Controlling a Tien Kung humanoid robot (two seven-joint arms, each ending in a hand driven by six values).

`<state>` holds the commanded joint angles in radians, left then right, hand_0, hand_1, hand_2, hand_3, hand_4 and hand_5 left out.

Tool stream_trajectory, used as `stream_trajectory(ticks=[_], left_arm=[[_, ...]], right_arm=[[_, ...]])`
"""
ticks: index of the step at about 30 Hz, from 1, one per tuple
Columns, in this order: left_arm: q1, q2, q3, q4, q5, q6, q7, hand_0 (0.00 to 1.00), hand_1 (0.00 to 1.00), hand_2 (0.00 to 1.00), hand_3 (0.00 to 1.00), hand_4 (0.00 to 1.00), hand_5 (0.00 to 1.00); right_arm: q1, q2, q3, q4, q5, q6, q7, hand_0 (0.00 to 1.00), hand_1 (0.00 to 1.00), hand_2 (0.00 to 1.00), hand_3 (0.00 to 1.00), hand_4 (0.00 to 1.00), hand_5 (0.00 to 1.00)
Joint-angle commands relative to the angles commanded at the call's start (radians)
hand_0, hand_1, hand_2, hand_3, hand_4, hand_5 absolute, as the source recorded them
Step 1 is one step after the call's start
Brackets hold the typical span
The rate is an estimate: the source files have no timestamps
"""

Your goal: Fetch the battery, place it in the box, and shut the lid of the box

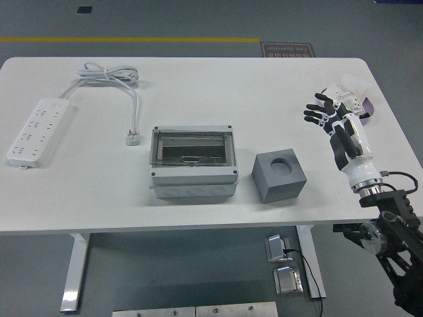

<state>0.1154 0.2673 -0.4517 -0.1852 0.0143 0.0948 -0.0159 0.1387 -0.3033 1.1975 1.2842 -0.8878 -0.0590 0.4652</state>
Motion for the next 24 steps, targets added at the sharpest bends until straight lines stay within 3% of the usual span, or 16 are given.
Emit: stream_trajectory(ticks=[24], left_arm=[[0.009, 0.031, -0.017, -0.007, -0.009, -0.003, 0.001, 0.646, 0.706, 0.667, 0.689, 0.698, 0.187]], right_arm=[[-0.023, 0.013, 0.028, -0.016, -0.042, 0.021, -0.014, 0.689, 0.631, 0.65, 0.709, 0.846, 0.636]])
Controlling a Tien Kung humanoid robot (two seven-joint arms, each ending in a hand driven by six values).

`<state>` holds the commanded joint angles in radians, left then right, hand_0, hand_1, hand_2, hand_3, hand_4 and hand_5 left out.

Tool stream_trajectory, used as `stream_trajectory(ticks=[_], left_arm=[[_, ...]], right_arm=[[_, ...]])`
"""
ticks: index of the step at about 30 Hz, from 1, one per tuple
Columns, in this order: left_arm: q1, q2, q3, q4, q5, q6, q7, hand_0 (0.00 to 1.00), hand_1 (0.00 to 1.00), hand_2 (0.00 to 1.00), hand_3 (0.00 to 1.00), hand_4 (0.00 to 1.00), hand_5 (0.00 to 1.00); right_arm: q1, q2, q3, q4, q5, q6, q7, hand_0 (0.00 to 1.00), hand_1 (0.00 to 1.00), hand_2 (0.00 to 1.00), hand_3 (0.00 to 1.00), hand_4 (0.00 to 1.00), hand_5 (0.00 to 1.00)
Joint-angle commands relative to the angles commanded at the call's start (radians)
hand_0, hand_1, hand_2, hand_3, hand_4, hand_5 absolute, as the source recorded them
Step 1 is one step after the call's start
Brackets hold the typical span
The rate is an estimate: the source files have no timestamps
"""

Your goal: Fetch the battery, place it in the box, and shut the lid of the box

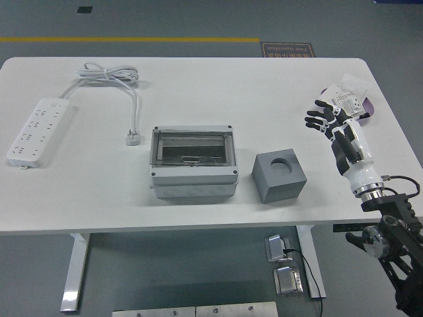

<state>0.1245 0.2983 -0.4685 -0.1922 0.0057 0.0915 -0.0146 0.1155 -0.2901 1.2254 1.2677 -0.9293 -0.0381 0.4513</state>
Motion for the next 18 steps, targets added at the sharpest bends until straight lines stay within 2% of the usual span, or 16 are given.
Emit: stream_trajectory(ticks=[18], left_arm=[[-0.012, 0.001, 0.012, -0.002, -0.013, 0.0, -0.001, 0.647, 0.705, 0.668, 0.693, 0.699, 0.194]], right_arm=[[0.003, 0.006, 0.021, -0.007, 0.0, 0.007, 0.001, 0.691, 0.628, 0.647, 0.704, 0.844, 0.633]])
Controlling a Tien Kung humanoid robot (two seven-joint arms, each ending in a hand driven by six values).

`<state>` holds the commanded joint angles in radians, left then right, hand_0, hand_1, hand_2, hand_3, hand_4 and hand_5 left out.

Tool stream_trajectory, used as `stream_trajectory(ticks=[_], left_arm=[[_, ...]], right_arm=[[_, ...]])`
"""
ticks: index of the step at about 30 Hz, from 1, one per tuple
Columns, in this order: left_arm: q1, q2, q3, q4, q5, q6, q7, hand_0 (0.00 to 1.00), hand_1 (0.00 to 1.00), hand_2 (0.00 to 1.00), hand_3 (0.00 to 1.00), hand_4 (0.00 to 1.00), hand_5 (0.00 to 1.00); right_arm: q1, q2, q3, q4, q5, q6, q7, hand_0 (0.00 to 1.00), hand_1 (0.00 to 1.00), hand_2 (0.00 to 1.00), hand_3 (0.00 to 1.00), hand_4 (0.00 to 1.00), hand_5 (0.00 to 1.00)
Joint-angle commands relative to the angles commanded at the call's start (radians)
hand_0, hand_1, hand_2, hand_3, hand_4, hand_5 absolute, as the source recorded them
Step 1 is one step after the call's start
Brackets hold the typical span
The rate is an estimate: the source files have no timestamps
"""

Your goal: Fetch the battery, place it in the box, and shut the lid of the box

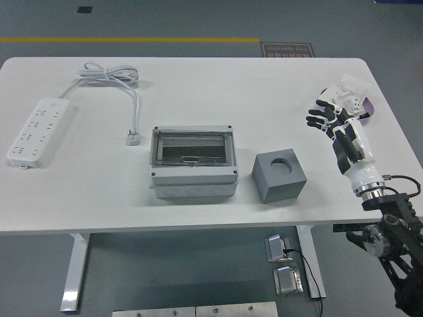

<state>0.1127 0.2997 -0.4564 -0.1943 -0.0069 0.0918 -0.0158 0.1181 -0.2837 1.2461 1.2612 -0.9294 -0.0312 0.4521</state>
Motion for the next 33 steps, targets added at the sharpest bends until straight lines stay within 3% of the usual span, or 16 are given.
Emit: stream_trajectory(ticks=[33], left_arm=[[-0.003, -0.013, 0.018, 0.005, -0.012, 0.001, -0.002, 0.645, 0.704, 0.667, 0.691, 0.697, 0.196]], right_arm=[[-0.001, -0.014, 0.025, -0.001, 0.004, 0.003, 0.01, 0.688, 0.626, 0.644, 0.708, 0.838, 0.623]])
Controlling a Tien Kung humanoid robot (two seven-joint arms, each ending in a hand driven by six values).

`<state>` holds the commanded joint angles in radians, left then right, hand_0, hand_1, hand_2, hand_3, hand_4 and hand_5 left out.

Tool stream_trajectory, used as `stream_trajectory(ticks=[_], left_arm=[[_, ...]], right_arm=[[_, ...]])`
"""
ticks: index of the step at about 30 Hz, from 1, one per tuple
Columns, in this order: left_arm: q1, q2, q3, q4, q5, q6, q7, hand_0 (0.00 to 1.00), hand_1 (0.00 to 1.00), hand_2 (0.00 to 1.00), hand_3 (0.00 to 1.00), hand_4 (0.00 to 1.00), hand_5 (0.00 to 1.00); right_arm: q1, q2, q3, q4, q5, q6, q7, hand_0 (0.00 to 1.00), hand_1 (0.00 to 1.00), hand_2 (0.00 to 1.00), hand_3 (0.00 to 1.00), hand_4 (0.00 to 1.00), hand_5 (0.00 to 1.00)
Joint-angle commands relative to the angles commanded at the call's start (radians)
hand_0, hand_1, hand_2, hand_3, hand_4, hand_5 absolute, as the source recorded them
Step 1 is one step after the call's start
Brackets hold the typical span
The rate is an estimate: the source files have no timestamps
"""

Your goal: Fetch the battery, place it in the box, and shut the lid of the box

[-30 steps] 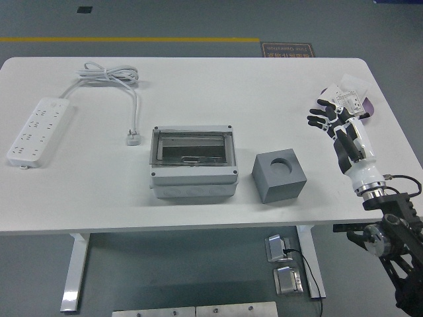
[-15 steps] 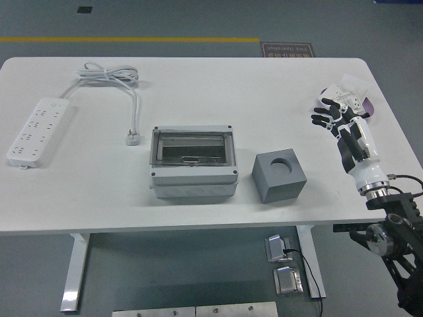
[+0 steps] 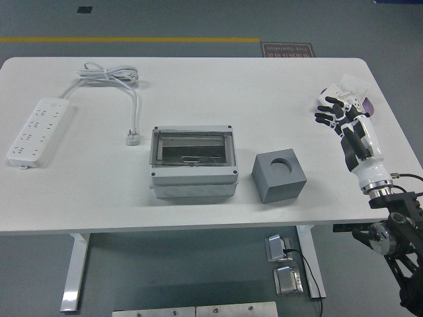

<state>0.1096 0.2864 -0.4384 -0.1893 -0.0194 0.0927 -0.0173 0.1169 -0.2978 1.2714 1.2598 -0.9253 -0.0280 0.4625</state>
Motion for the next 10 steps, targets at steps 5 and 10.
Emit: stream_trajectory(ticks=[5, 10], left_arm=[[0.0, -0.001, -0.007, 0.001, 0.008, 0.0, 0.0, 0.644, 0.704, 0.669, 0.691, 0.696, 0.194], [0.0, -0.002, -0.007, 0.002, 0.009, -0.001, 0.0, 0.644, 0.704, 0.669, 0.691, 0.696, 0.194]], right_arm=[[0.001, -0.002, 0.002, 0.001, 0.0, 0.0, 0.0, 0.689, 0.627, 0.644, 0.707, 0.835, 0.62], [0.002, -0.004, 0.0, 0.001, 0.0, 0.0, 0.001, 0.689, 0.627, 0.644, 0.707, 0.835, 0.62]])
